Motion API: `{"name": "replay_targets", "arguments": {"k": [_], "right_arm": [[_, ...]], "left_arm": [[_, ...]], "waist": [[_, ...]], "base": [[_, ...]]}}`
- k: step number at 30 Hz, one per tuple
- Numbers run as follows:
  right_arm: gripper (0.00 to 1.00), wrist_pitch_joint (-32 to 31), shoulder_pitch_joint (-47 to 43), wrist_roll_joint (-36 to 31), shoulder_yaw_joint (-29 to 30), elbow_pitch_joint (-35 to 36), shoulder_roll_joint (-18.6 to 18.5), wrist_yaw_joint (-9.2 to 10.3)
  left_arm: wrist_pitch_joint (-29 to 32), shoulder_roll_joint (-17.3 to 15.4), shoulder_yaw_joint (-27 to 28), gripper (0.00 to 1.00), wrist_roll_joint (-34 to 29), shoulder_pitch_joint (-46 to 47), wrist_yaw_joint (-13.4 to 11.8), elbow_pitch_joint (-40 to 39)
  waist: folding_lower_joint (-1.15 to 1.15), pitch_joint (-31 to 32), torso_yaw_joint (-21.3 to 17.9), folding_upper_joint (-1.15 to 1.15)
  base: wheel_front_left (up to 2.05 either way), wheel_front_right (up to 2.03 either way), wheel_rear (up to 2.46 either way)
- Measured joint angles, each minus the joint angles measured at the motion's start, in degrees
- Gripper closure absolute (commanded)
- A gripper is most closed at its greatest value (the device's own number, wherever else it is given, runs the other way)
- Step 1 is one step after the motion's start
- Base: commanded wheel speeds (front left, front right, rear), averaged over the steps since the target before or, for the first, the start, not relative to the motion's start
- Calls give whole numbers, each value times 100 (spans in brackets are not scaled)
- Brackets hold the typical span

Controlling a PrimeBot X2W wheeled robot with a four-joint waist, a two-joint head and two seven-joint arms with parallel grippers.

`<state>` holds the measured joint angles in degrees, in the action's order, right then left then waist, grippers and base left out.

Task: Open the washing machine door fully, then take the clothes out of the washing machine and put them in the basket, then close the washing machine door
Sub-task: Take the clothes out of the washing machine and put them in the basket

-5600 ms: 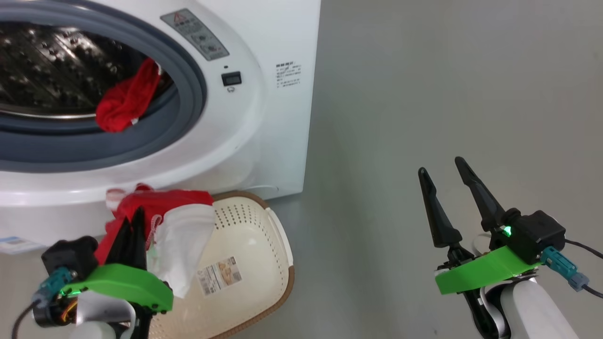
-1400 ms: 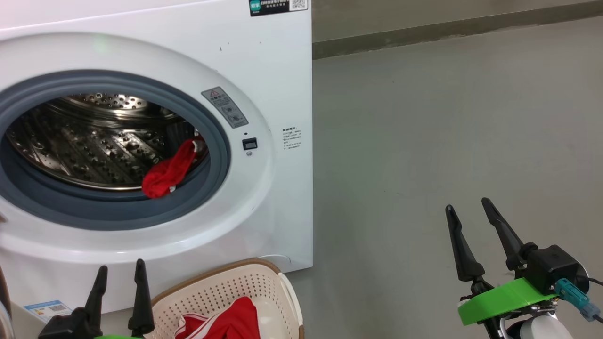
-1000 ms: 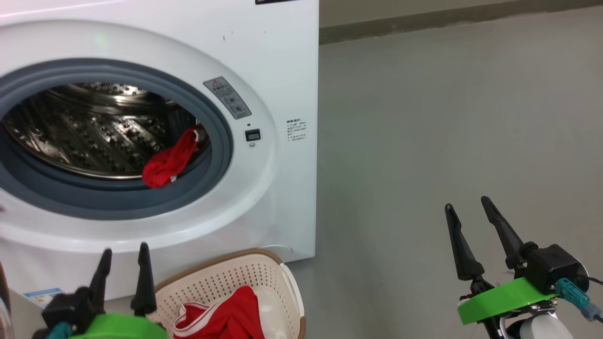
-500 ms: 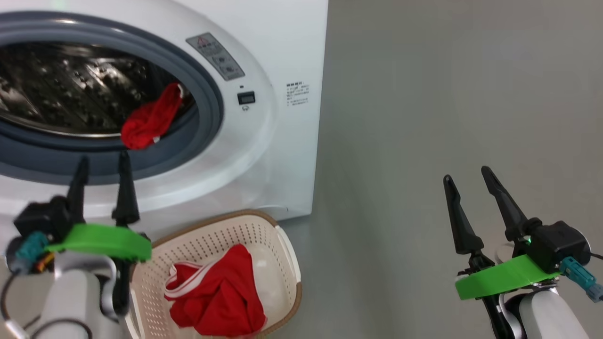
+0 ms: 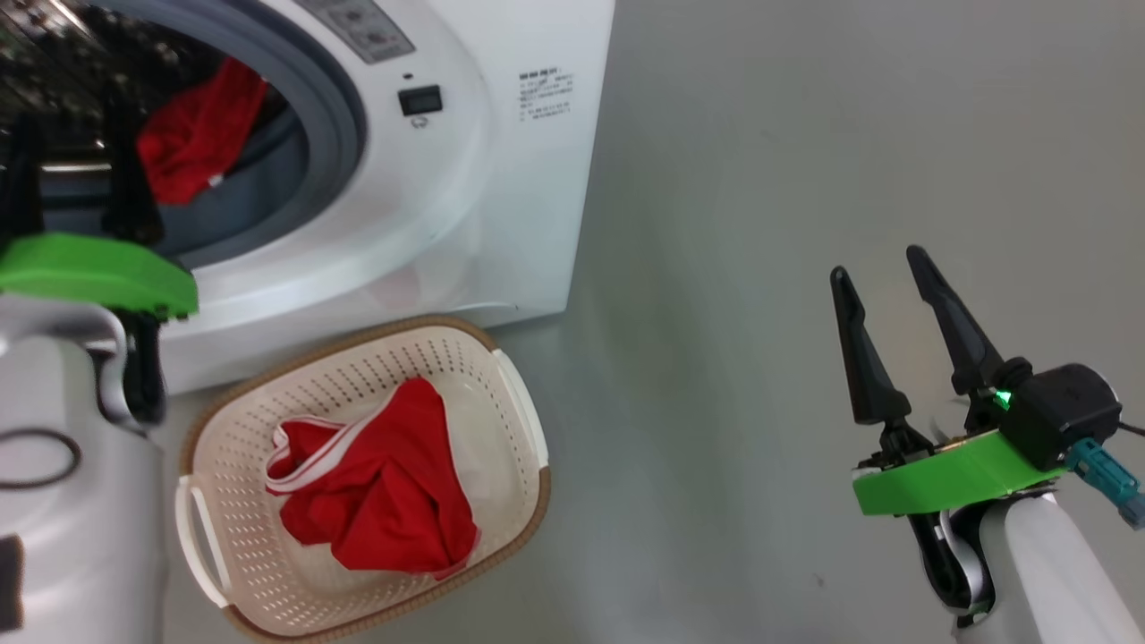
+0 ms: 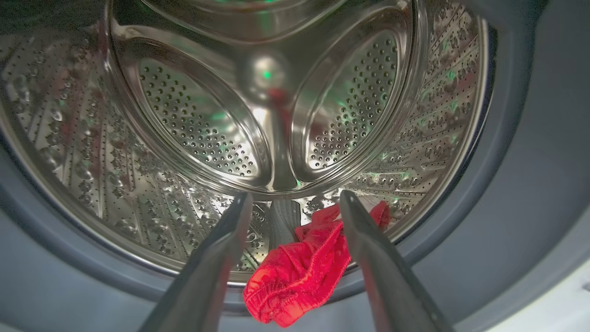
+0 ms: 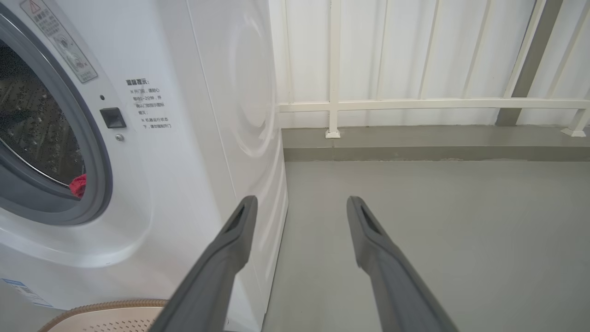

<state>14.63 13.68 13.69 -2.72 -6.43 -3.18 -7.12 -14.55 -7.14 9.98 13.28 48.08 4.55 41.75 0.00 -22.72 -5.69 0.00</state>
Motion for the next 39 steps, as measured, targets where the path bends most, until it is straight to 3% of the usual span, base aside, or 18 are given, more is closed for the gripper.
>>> {"name": "replay_targets", "arguments": {"k": [11, 19, 28, 36, 37, 39], "right_arm": [[0, 0, 224, 1, -177, 45, 9, 0], [0, 0, 333, 64, -249, 216, 11, 0], [0, 0, 328, 140, -415, 292, 14, 0], [0, 0, 327, 288, -535, 327, 12, 0], [0, 0, 327, 299, -536, 334, 12, 0], [0, 0, 327, 299, -539, 344, 12, 0]], "left_arm": [[9, -441, 23, 0, -44, 1310, 45, 1250], [903, -660, 56, 0, 132, 1931, 94, 2227], [2012, -869, -143, 0, 30, 2218, -115, 2989], [2354, -1013, -344, 0, -124, 2262, -305, 3091], [2353, -1015, -352, 100, -123, 2262, -309, 3092], [2352, -1016, -378, 100, -121, 2262, -297, 3092]], "waist": [[0, -614, -297, 0], [0, -807, -520, 0], [0, -838, -653, 0], [0, -859, -727, 0], [0, -868, -736, 0], [0, -887, -748, 0]], "base": [[0, 0, 0], [0, 0, 0], [0, 0, 0], [0, 0, 0], [0, 0, 0], [0, 0, 0]]}}
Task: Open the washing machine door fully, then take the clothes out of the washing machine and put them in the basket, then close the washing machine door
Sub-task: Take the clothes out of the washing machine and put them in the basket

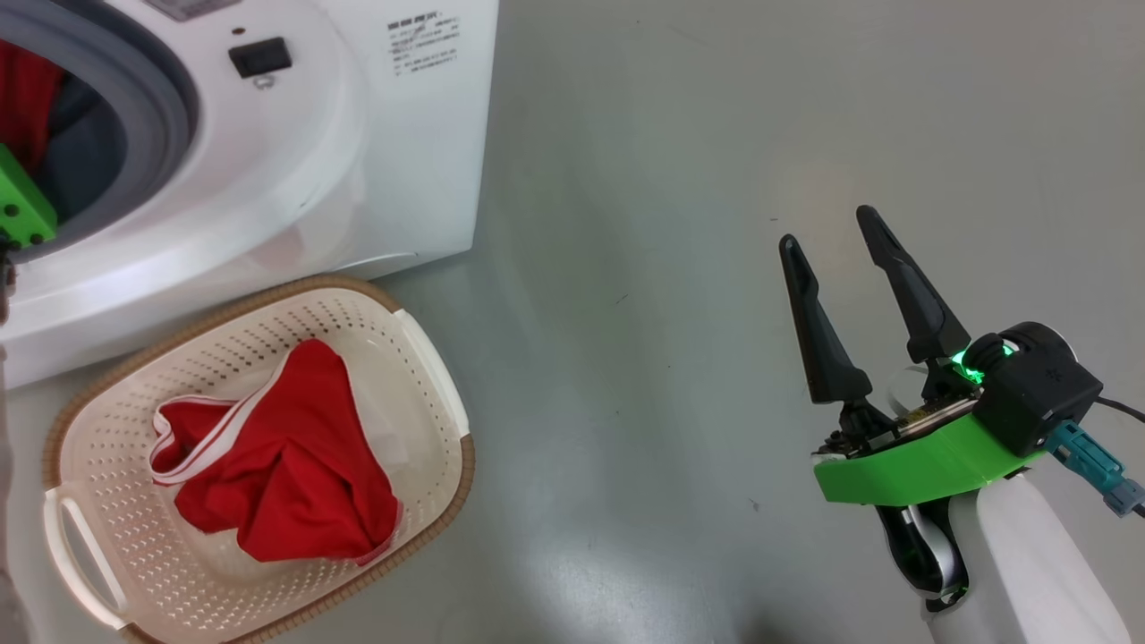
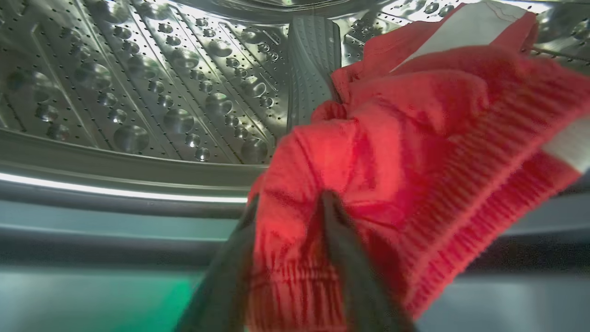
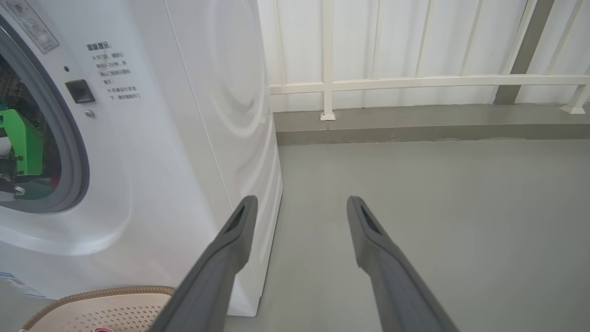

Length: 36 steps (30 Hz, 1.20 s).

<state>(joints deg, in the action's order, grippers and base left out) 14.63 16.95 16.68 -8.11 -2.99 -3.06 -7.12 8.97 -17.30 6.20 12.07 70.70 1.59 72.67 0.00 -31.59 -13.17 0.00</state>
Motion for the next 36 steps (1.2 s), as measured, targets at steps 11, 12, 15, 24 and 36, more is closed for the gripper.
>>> {"name": "replay_targets", "arguments": {"k": [11, 12, 15, 24, 36], "right_arm": [[0, 0, 1, 0, 7, -27, 0, 0], [0, 0, 1, 0, 7, -37, 0, 0], [0, 0, 1, 0, 7, -59, 0, 0], [0, 0, 1, 0, 27, -79, -20, 0], [0, 0, -13, -1, 159, -90, -33, 0]], "left_arm": [[-1016, 68, -18, 100, 115, -44, 157, -157], [-1137, 82, -3, 100, 155, -53, 180, -187], [-1512, 152, 43, 100, 270, -86, 209, -263], [-2243, 291, 191, 100, 577, -350, 394, -620], [-2328, 471, 464, 100, 669, -1577, 509, -2809]], "waist": [[0, 9, 66, 0], [0, 19, 81, 0], [0, 55, 134, 0], [0, 158, 338, 0], [0, 454, 565, 0]], "base": [[0, 0, 0], [0, 0, 0], [0, 0, 0], [0, 0, 0], [0, 0, 0]]}}
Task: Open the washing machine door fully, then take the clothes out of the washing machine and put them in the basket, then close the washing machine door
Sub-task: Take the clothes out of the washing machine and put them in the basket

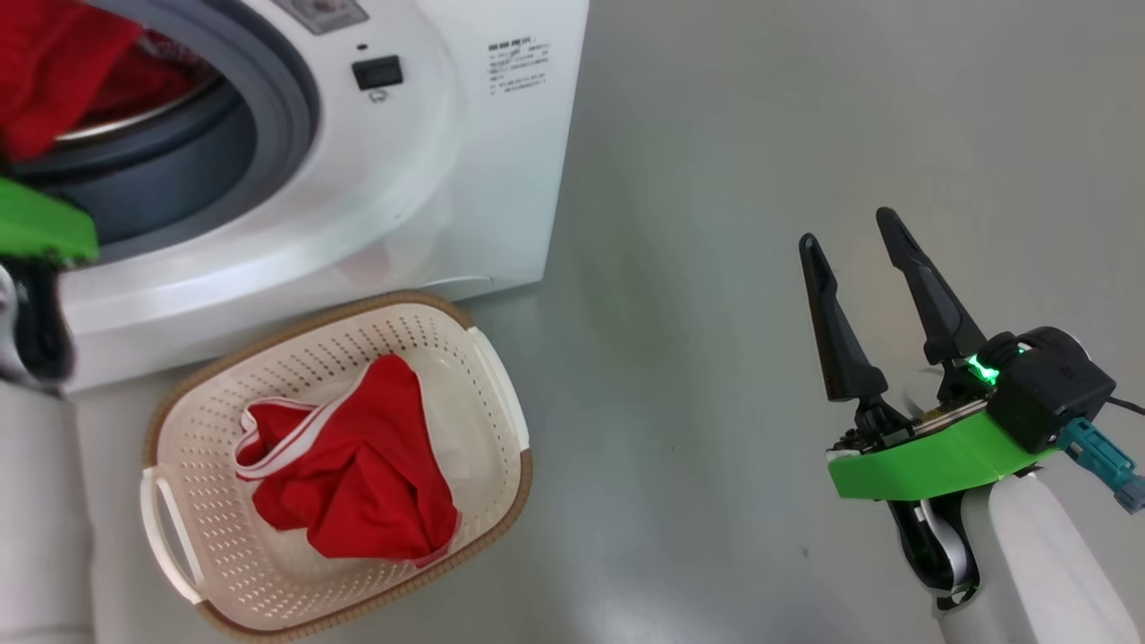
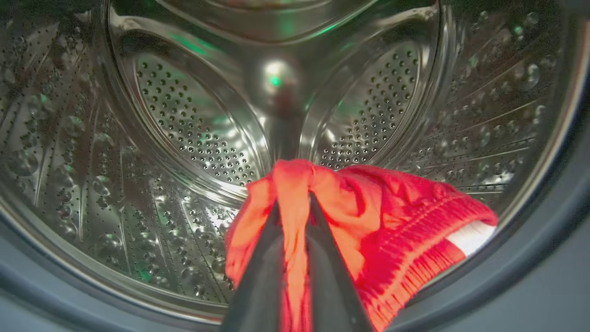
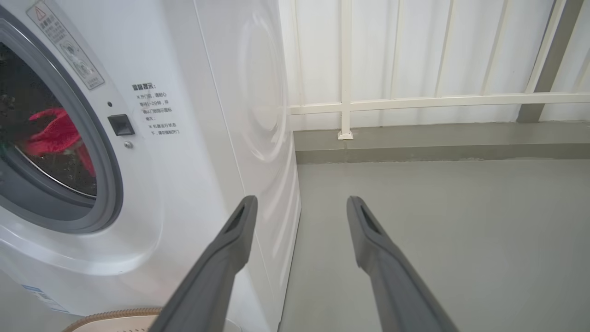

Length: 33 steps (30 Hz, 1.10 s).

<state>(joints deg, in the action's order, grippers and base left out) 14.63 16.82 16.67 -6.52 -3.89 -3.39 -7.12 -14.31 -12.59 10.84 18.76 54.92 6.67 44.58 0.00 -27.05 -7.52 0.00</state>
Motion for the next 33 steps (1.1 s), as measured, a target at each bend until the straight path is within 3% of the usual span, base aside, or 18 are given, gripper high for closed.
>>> {"name": "replay_targets", "arguments": {"k": [15, 33], "right_arm": [[0, 0, -358, 0, 8, -222, 3, 0], [0, 0, -633, 0, 34, -326, -12, 0]], "left_arm": [[1, 510, 187, 100, -259, -2172, -18, -2040], [347, 811, -46, 100, -299, -3411, -182, -4370]], "waist": [[0, 932, 114, 0], [0, 1641, 209, 0]], "base": [[0, 0, 0], [0, 0, 0]]}}
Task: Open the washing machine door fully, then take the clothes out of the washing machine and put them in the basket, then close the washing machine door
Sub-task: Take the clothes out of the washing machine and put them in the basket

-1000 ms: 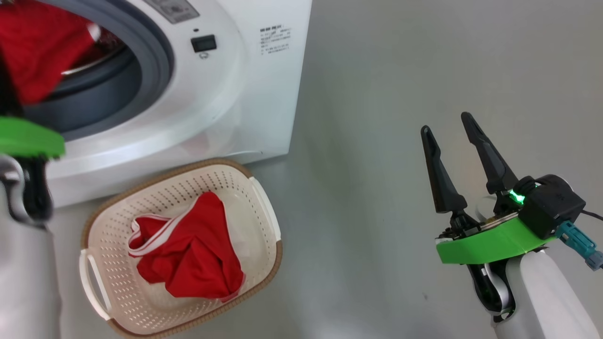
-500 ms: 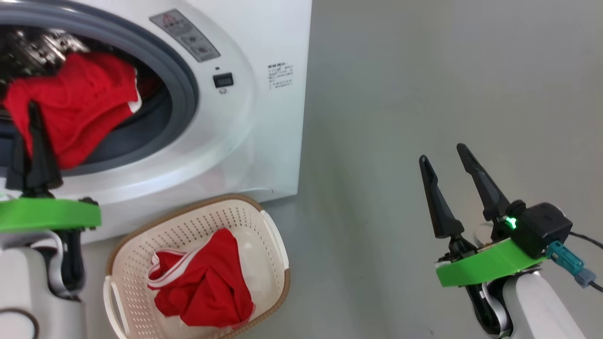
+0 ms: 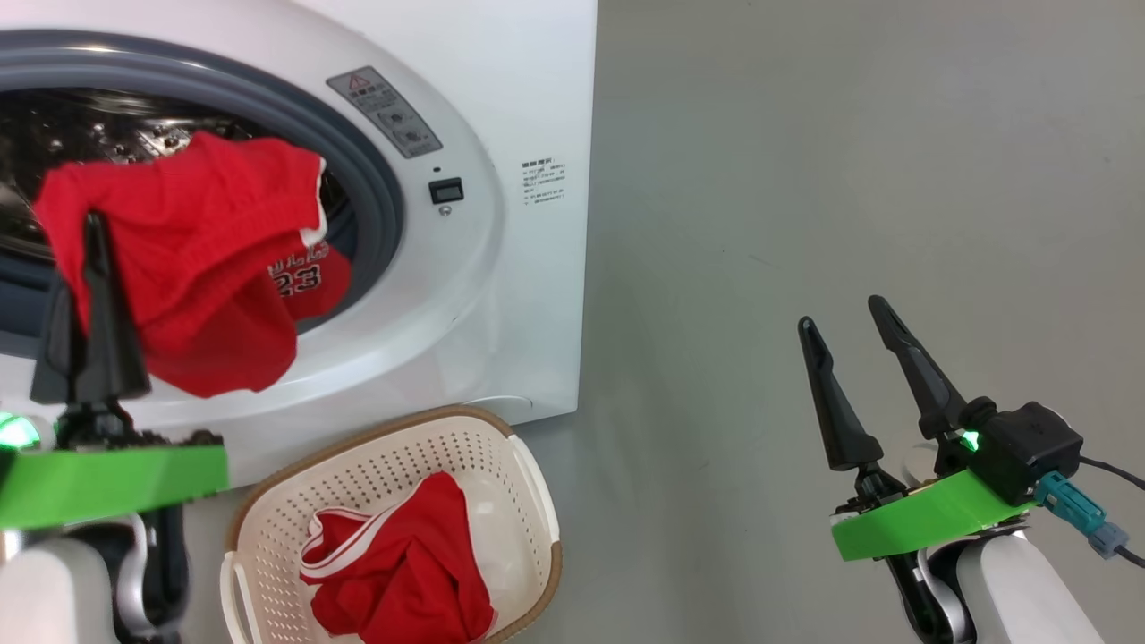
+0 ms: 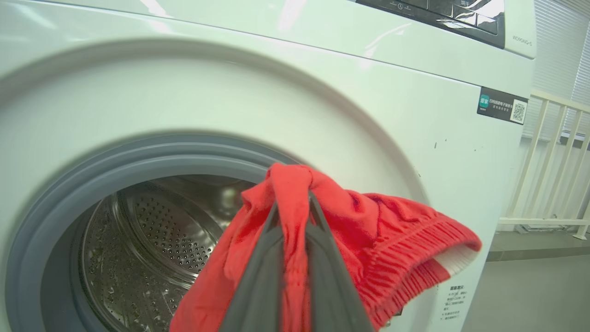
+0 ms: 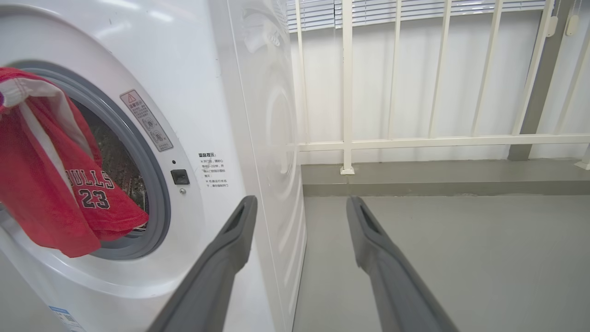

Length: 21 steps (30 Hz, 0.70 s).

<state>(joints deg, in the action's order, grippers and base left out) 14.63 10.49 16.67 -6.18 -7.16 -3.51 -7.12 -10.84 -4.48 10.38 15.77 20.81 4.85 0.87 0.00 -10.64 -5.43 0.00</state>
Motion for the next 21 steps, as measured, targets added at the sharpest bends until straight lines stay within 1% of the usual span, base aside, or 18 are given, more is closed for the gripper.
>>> {"name": "replay_targets", "arguments": {"k": [6, 11, 16, 19, 21], "right_arm": [[0, 0, -2, 0, 56, -1, 3, 0], [0, 0, -12, 0, 157, 29, 4, 0], [0, 0, -13, 0, 160, 57, 8, 0], [0, 0, -1, 0, 159, 78, 10, 0], [0, 0, 30, 0, 158, 87, 10, 0]], "left_arm": [[214, 115, -225, 100, 52, -441, -176, -668], [302, 176, -504, 100, 254, -833, -288, -887], [303, 187, -737, 100, 499, -943, -389, -730], [296, 193, -888, 100, 628, -938, -438, -359], [285, 196, -940, 100, 903, -916, -437, 18]], "waist": [[0, 37, 16, 0], [0, -20, 34, 0], [0, -189, 54, 0], [0, -316, 63, 0], [0, -411, 65, 0]], "base": [[0, 0, 0], [0, 0, 0], [0, 0, 0], [0, 0, 0], [0, 0, 0]]}}
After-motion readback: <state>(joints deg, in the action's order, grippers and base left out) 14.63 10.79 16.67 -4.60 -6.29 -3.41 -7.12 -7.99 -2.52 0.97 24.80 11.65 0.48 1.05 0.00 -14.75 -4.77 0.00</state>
